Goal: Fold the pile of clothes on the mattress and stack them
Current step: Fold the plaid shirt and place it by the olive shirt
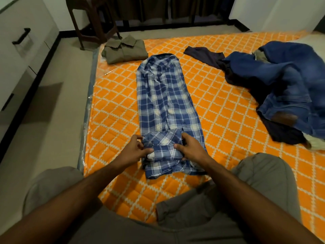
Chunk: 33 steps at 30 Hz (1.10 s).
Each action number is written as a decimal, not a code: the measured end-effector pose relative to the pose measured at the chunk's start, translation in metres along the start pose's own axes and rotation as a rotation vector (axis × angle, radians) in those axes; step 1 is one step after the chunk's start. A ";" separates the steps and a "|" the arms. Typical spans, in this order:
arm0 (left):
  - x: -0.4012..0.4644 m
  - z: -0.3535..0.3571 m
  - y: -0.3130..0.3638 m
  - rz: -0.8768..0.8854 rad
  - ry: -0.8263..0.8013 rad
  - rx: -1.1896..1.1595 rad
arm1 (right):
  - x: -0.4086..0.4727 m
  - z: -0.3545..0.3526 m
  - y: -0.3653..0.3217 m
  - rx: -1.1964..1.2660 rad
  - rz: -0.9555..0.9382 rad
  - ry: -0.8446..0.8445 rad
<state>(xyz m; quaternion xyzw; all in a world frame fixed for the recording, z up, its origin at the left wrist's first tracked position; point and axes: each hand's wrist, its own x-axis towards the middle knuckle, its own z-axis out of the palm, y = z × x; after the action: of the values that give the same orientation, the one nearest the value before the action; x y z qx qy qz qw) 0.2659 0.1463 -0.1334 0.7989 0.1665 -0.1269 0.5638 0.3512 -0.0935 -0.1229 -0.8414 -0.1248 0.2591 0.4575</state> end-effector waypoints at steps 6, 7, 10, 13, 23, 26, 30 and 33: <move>0.009 0.003 -0.011 0.274 0.165 0.337 | 0.002 0.012 -0.001 -0.349 -0.270 0.300; 0.013 0.001 -0.013 0.324 0.215 0.407 | 0.002 0.016 -0.003 -0.524 -0.384 0.363; 0.028 -0.004 -0.013 0.375 0.273 0.569 | 0.007 0.030 -0.008 -0.854 -0.570 0.222; 0.048 -0.014 -0.001 0.332 0.248 0.551 | 0.021 0.036 -0.004 -0.918 -0.494 -0.068; 0.179 -0.086 0.063 0.208 0.270 0.351 | 0.167 -0.025 -0.074 -0.574 -0.473 0.063; 0.228 -0.105 0.077 0.201 0.331 0.340 | 0.232 -0.042 -0.094 -0.433 -0.370 0.099; 0.319 -0.135 0.093 0.206 0.420 0.313 | 0.337 -0.054 -0.113 -0.363 -0.353 0.173; 0.371 -0.153 0.100 0.141 0.437 0.270 | 0.387 -0.056 -0.123 -0.346 -0.345 0.190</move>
<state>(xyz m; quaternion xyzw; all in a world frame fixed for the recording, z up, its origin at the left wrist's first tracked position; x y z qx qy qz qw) 0.6474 0.3051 -0.1411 0.8850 0.2099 0.0672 0.4102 0.7085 0.1079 -0.1197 -0.8940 -0.2652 0.0719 0.3539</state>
